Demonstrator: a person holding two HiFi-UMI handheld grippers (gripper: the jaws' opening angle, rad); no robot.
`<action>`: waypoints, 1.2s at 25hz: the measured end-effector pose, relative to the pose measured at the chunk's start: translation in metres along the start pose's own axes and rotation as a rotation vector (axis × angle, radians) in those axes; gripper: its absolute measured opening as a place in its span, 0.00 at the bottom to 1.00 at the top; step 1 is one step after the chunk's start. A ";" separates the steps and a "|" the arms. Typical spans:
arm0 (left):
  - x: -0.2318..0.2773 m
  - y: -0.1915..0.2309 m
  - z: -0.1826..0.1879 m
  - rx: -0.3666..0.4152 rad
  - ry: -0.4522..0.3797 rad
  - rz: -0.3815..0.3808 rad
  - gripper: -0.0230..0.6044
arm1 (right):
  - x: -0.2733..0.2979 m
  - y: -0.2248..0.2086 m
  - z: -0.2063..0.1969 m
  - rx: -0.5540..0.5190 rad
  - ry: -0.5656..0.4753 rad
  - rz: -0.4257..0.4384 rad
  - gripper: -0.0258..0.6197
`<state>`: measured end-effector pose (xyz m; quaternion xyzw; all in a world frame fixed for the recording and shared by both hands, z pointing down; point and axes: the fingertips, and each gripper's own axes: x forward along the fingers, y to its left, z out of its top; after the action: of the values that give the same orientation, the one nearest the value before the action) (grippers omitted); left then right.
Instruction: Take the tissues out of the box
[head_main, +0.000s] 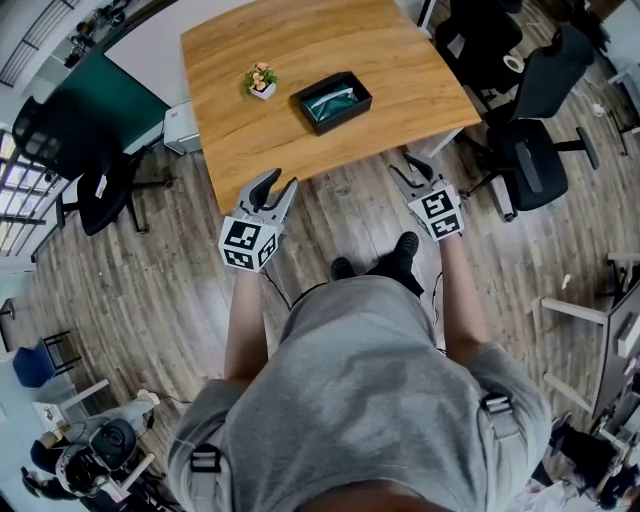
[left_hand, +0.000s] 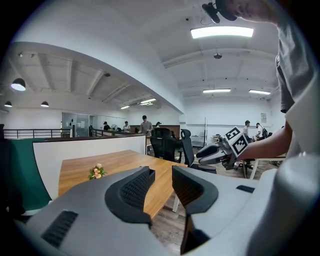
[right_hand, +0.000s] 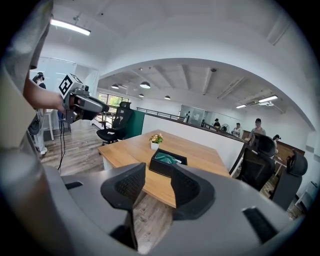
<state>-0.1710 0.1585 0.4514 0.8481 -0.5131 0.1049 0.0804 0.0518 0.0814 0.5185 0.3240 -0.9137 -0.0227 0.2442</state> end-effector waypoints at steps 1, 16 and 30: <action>0.000 0.000 0.000 0.001 0.002 -0.001 0.29 | 0.000 -0.001 0.001 0.001 -0.004 -0.005 0.31; -0.004 0.006 0.009 -0.040 -0.042 0.024 0.40 | -0.001 -0.011 0.001 0.011 -0.023 -0.050 0.59; 0.011 0.007 -0.004 -0.049 -0.017 0.009 0.41 | 0.015 -0.006 -0.002 0.006 -0.021 -0.009 0.60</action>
<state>-0.1722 0.1470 0.4581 0.8445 -0.5199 0.0852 0.0966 0.0463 0.0681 0.5258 0.3285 -0.9149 -0.0242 0.2333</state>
